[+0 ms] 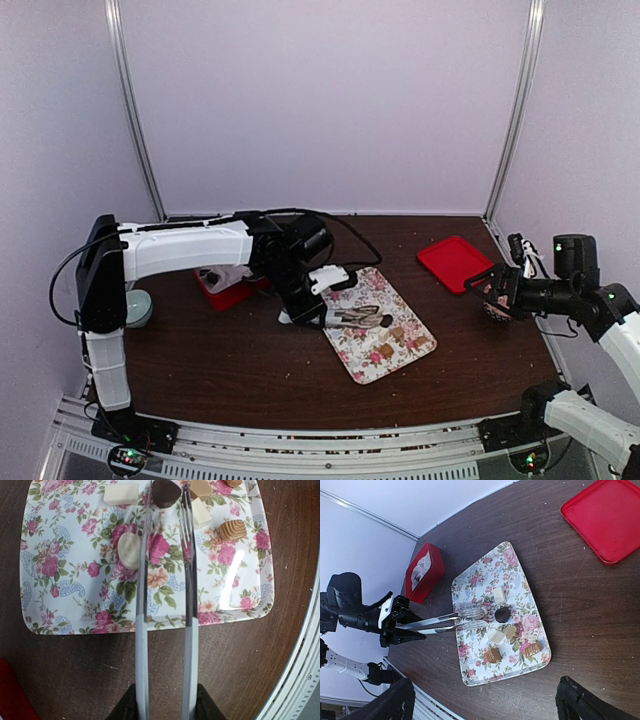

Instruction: Pack the chocolate

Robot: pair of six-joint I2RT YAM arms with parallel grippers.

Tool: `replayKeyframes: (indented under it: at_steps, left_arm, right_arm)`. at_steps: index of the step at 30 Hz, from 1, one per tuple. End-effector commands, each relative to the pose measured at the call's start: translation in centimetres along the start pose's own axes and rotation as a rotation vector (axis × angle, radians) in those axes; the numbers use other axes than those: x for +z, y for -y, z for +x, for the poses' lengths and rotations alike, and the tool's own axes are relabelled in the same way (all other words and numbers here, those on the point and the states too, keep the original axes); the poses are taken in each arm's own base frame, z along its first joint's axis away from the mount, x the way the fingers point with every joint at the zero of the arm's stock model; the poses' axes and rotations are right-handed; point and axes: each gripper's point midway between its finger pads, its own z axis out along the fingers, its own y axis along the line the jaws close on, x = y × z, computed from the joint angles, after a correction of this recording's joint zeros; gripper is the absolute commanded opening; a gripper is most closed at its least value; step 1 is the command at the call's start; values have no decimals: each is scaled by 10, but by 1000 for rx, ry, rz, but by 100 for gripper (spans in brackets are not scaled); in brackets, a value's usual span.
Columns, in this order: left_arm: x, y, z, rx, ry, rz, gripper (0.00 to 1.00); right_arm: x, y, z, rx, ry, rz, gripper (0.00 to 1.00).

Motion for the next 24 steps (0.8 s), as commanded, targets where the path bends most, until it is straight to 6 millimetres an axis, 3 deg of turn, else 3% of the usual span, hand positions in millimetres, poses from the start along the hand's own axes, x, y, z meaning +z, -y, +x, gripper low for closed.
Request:
replayKeyframes:
  at_steps: [1, 24]
  left_arm:
    - [1, 1, -23, 43, 56, -4, 34]
    - [30, 2, -56, 57, 63, 13, 39]
  right_arm:
    - [-2, 0, -1, 7, 5, -2, 100]
    - [-2, -1, 2, 8, -3, -11, 100]
